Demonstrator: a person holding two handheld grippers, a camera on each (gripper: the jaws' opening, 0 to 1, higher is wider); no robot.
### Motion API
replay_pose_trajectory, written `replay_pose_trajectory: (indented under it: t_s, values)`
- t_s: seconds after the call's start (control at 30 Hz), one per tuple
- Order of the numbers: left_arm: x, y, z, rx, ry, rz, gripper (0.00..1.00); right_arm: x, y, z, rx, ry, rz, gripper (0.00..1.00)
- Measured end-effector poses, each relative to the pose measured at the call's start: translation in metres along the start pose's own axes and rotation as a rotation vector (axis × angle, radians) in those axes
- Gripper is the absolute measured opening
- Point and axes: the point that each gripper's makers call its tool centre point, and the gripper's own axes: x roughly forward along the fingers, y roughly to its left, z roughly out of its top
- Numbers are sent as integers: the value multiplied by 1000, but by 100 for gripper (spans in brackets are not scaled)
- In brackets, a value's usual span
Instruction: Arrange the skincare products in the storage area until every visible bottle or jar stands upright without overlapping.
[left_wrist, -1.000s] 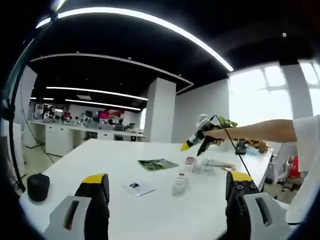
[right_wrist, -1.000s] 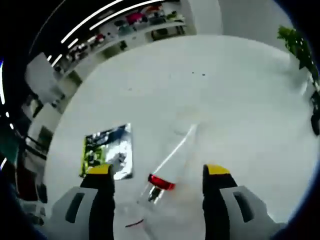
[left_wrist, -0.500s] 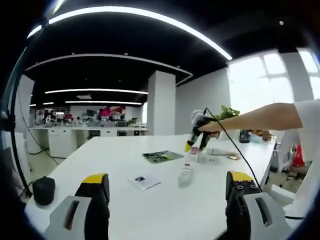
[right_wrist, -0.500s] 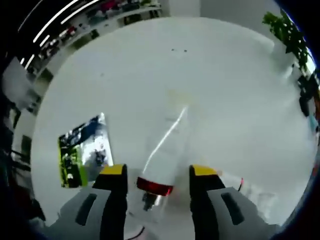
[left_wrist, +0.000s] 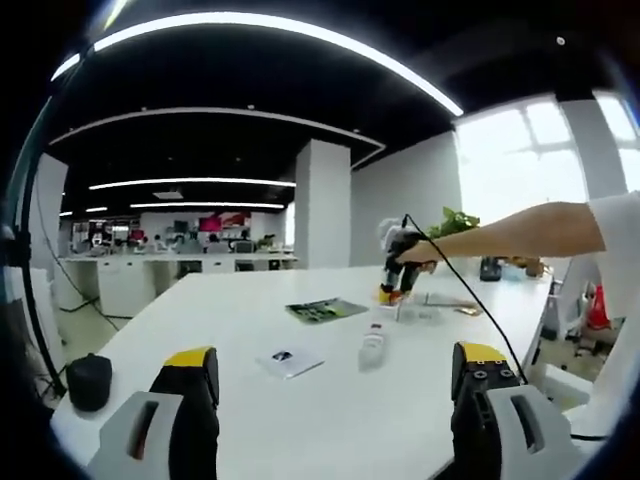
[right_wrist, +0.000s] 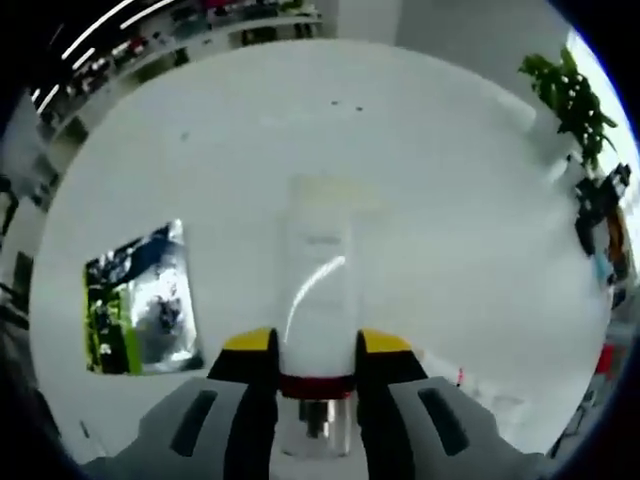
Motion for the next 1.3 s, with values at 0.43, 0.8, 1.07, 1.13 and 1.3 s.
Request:
replay_pose_trajectory:
  t_s: [0.43,0.8,1.07,1.13,1.3]
  values:
    - [0,1,2,-3,-5,7,100,-28,-4,-36,35,60,103,26]
    - [-3,-1,4,-6,-24,2,100,-23,-3,-55,-31,86,77,26]
    - [-3,0,5,-17,-30,0,100,-17,-3,-64,-105,97,82,28]
    - [-2,0,4,-15,-28,0,100,-17,-3,-67,-115,101,85,28]
    - [1,-3,1,-16,-18,-7,100,-23,6,-54,-159,79,173,40]
